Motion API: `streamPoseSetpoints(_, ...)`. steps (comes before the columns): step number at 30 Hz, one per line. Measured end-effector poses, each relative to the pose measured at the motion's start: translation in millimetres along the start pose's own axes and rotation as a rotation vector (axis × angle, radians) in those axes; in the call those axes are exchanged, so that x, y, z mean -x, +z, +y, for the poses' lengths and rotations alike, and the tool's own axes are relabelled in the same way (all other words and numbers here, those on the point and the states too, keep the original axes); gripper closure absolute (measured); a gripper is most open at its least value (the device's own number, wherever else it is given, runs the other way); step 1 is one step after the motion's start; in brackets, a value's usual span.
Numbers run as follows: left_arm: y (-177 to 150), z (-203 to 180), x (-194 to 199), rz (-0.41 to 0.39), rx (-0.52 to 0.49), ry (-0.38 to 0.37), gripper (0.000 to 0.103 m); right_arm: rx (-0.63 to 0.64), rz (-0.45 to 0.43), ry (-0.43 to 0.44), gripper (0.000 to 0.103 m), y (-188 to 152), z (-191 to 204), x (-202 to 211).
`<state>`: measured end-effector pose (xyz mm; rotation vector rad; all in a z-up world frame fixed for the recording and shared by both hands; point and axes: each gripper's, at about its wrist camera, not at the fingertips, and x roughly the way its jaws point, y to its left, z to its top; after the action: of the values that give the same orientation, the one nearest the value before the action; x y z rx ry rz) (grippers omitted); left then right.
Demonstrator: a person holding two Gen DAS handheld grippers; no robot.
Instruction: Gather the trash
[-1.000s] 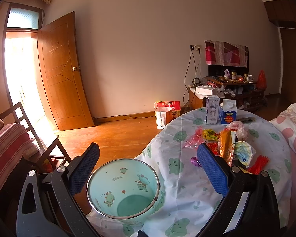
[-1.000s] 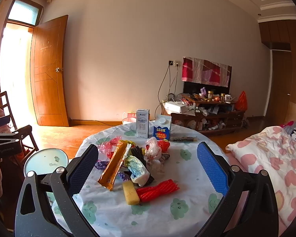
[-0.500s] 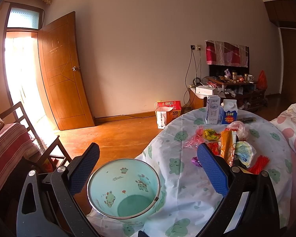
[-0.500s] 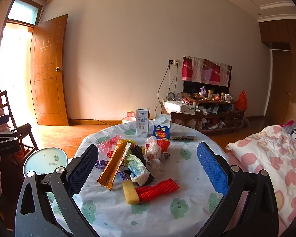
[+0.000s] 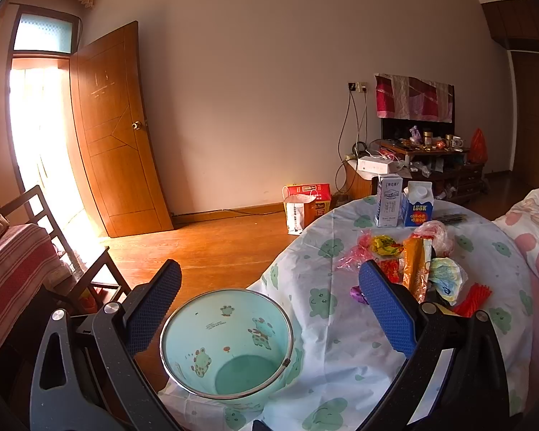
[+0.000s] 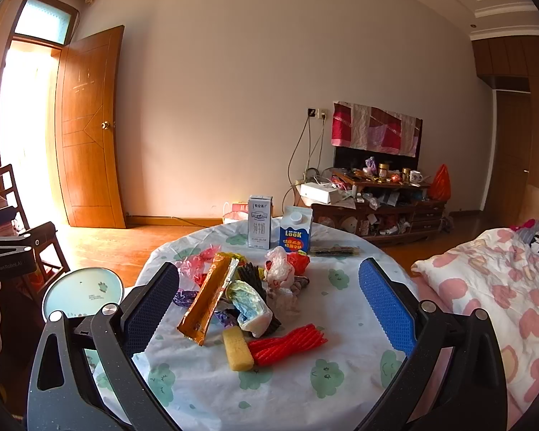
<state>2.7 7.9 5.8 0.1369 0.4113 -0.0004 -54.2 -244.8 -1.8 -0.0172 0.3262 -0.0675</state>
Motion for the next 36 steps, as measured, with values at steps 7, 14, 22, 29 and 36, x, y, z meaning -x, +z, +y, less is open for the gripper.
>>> streamPoseSetpoints(7, 0, 0, 0, 0.0, 0.0, 0.0, 0.006, 0.001, 0.002, -0.001, 0.005, 0, 0, -1)
streamPoseSetpoints(14, 0, 1, 0, -0.001, 0.001, 0.0, 0.006, 0.001, 0.001, -0.001, 0.005, 0, -1, -1)
streamPoseSetpoints(22, 1, 1, -1, -0.001, 0.003, 0.002, 0.006, 0.002, 0.004, -0.005, 0.005, -1, -2, -2)
streamPoseSetpoints(29, 0, 2, -2, 0.003, -0.001, 0.006, 0.006, -0.003, 0.009, -0.013, 0.005, -1, -5, -4)
streamPoseSetpoints(36, -11, -2, -17, 0.037, -0.009, 0.014, 0.006, 0.004, 0.043, -0.035, 0.005, -10, -11, -20)
